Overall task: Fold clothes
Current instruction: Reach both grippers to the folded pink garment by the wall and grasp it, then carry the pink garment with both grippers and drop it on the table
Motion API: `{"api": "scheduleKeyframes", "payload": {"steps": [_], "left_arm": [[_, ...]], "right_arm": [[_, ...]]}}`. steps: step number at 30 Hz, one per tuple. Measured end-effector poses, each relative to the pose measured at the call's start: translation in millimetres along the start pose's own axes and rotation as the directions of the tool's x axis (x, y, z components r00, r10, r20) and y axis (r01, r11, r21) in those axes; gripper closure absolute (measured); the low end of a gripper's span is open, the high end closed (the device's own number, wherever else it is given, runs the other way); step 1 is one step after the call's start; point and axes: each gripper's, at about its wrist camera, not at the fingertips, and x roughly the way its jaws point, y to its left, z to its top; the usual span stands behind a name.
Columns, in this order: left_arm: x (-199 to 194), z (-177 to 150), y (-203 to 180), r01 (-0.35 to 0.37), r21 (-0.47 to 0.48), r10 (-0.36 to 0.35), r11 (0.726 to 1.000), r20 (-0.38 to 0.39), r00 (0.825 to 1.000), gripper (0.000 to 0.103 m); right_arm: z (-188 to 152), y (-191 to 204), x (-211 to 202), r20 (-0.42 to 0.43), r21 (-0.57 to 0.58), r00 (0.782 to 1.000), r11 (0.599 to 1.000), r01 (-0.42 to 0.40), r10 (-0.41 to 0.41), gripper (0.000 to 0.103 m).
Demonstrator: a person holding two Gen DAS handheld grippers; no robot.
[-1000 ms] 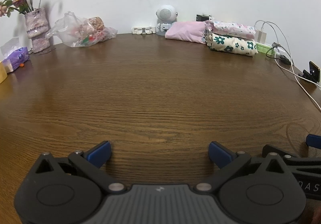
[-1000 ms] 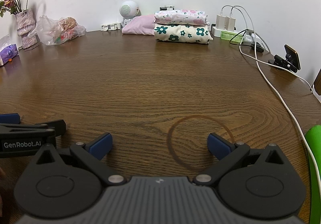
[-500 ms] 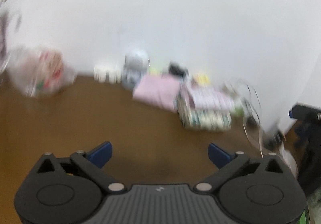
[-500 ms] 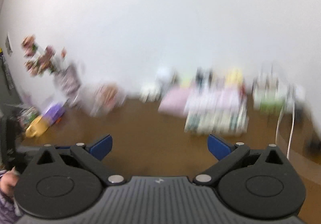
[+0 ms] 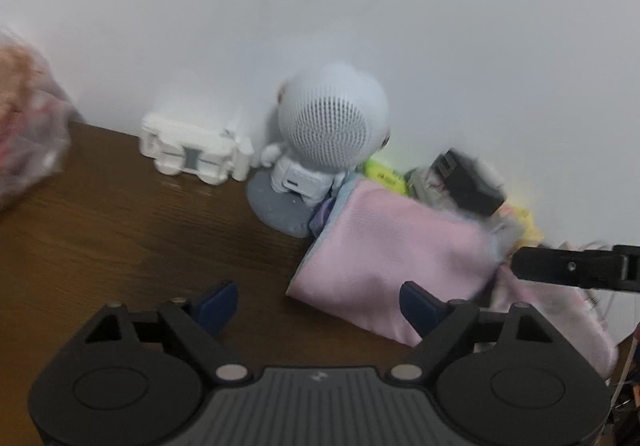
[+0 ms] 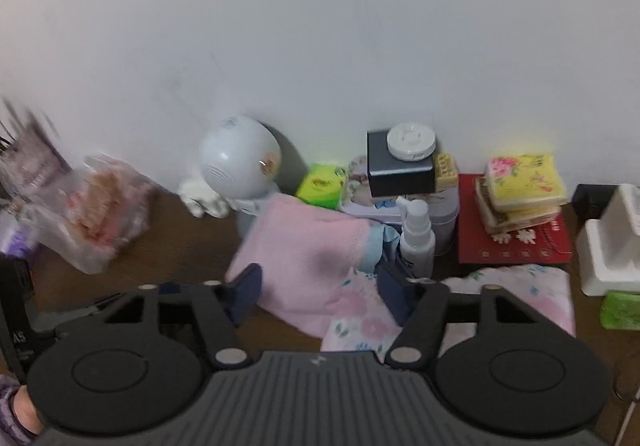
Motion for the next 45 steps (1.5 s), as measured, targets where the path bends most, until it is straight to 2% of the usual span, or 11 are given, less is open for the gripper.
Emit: {"api": "scheduleKeyframes", "payload": {"steps": [2, 6, 15, 21, 24, 25, 27, 28, 33, 40, 45], "left_arm": [[12.3, -3.4, -4.3, -0.01, 0.046, 0.01, 0.999, 0.008, 1.0, 0.025], [-14.6, -4.4, -4.7, 0.055, 0.041, -0.058, 0.998, 0.073, 0.996, 0.1], [-93.1, -4.6, -2.8, 0.232, 0.017, -0.229, 0.973, 0.239, 0.944, 0.103], [-216.1, -8.3, -22.5, 0.36, 0.055, -0.354, 0.931, 0.374, 0.857, 0.103], [-255.2, -23.9, -40.1, 0.238, 0.156, -0.277, 0.959, 0.319, 0.906, 0.094], [-259.7, -31.2, -41.2, 0.179, 0.17, -0.224, 0.969, 0.295, 0.929, 0.085], [-251.9, -46.7, -33.1, 0.059, 0.148, -0.098, 0.987, 0.273, 0.957, 0.028], [-239.9, -54.9, -26.0, -0.002, 0.132, -0.034, 0.991, 0.27, 0.962, 0.024], [-168.6, -84.9, 10.2, -0.161, 0.047, 0.155, 0.986, 0.12, 0.981, 0.033], [-109.9, -76.3, 16.4, -0.134, 0.063, 0.129, 0.989, 0.089, 0.988, 0.035], [-83.9, -72.3, 18.6, -0.102, 0.112, 0.099, 0.988, 0.038, 0.994, 0.093]], "right_arm": [[-0.6, -3.2, 15.4, -0.008, -0.003, 1.0, 1.0, 0.019, -0.019, 0.057], [-8.1, -7.9, 36.0, 0.015, -0.03, 1.0, 0.999, 0.015, -0.015, 0.084], [-6.9, 18.7, -15.2, 0.216, -0.127, 0.966, 0.985, -0.113, 0.138, 0.103], [-28.7, 52.7, -79.4, 0.2, -0.264, 0.958, 0.953, -0.148, 0.204, 0.101], [-59.1, 76.4, -104.5, 0.142, -0.404, 0.969, 0.905, -0.131, 0.204, 0.074], [-69.2, 84.3, -112.9, 0.123, -0.449, 0.972, 0.884, -0.126, 0.201, 0.036], [-89.5, 100.2, -129.6, 0.085, -0.536, 0.977, 0.836, -0.119, 0.194, 0.017], [-99.3, 106.1, -129.4, 0.079, -0.56, 0.983, 0.823, -0.096, 0.169, 0.017], [-133.9, 102.6, -71.7, 0.094, -0.464, 0.996, 0.885, 0.039, 0.006, 0.026], [-133.3, 87.5, -0.5, 0.15, -0.376, 0.988, 0.922, 0.099, -0.044, 0.026], [-129.3, 83.8, 26.1, 0.121, -0.349, 0.993, 0.936, 0.051, -0.009, 0.032]]}}
